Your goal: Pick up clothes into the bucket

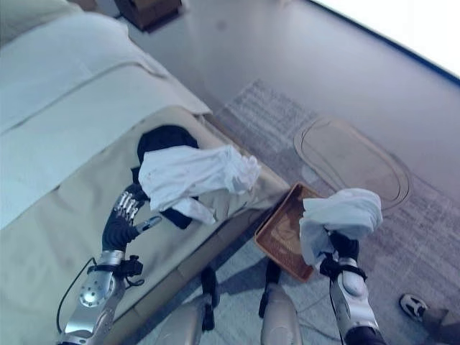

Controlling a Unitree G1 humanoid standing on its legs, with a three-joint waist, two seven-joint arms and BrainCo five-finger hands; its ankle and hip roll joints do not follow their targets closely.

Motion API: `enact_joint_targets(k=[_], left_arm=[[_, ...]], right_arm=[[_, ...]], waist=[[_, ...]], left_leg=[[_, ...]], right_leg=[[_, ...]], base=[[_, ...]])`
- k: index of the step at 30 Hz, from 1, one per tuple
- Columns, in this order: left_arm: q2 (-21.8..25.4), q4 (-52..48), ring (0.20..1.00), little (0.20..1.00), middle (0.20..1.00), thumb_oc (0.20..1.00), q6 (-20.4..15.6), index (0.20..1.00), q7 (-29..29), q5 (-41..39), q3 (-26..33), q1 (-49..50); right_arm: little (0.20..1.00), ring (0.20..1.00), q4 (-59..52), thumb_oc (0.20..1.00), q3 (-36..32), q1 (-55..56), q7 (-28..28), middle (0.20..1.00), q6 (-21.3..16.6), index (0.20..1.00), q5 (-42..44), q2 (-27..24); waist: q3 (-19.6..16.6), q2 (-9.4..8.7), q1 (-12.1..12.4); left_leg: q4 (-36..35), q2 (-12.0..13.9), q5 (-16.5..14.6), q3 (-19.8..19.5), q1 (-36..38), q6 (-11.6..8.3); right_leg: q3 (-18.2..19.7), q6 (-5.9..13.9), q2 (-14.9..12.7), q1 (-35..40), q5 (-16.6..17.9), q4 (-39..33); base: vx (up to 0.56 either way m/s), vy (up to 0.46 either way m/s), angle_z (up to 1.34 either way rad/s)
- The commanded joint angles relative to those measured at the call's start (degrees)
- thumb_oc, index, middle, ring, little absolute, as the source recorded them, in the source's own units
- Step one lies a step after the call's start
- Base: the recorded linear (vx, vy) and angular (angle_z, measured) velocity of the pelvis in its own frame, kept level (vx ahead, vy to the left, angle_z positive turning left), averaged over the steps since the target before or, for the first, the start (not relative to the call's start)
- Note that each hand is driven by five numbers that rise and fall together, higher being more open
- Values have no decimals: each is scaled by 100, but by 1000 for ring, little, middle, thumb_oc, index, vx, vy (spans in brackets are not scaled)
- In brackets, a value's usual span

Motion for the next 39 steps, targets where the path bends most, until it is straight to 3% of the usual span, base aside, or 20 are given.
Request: enact_joint_targets(k=[1, 12, 13, 21, 27, 38, 39], left_arm=[[197, -745, 1000, 1000, 1000, 1000, -566, 1000, 397, 11, 277, -209], [143, -1444, 1000, 1000, 1000, 1000, -682, 1000, 890, -23, 161, -703], [130, -1512, 1000, 1000, 1000, 1000, -688, 1000, 979, -25, 144, -750], [72, -1924, 1000, 1000, 1000, 1000, -772, 1000, 1202, -97, 38, -989], [61, -2046, 1000, 1000, 1000, 1000, -791, 1000, 1274, -187, -80, -1160], [35, -2078, 1000, 1000, 1000, 1000, -743, 1000, 1299, -215, -214, -1389], [29, -2079, 1000, 1000, 1000, 1000, -731, 1000, 1309, -227, -214, -1412]], right_arm=[[200, 200, 31, 200, 151, -617, -436, 200, -343, 200, -294, -318], [200, 200, 912, 200, 400, -1783, -799, 200, -341, 200, -59, -712], [200, 200, 1090, 200, 409, -1966, -876, 200, -338, 200, 9, -757], [200, 200, 2121, 200, 326, -2926, -1054, 200, -336, 200, 575, -943], [200, 200, 3043, 200, 241, -3449, -1075, 200, -204, 200, 1004, -1005], [200, 200, 3831, 200, 499, -3892, -889, 200, 259, 200, 775, -1279], [294, 294, 3903, 294, 507, -3939, -899, 294, 294, 294, 760, -1302]], waist=[[-2, -97, 121], [183, 74, 222], [210, 112, 253], [301, 305, 369], [314, 420, 455], [324, 449, 513], [319, 450, 519]], left_leg=[[1055, 150, -357, -191, -754, 34], [2612, 173, -778, -278, -2680, 65], [2873, 174, -992, -310, -2897, 39], [3722, 96, -1198, -313, -4057, 118], [4017, 3, -1257, -308, -4513, 157], [4148, -58, -1291, -266, -4770, 194], [4142, -58, -1288, -263, -4778, 193]], right_leg=[[205, 388, -461, -224, -283, 796], [517, 248, -556, -2110, -692, 2316], [602, 269, -536, -2352, -890, 2600], [894, 196, -586, -3592, -1121, 3511], [1031, 156, -596, -4092, -1211, 3856], [1132, 127, -589, -4425, -1282, 4022], [1128, 130, -593, -4434, -1277, 4018]], base=[[-113, 9, 0], [-77, 20, 5], [27, 24, 35], [-26, 25, -2], [1, 16, 4], [1, 4, 3], [0, 0, 0]])
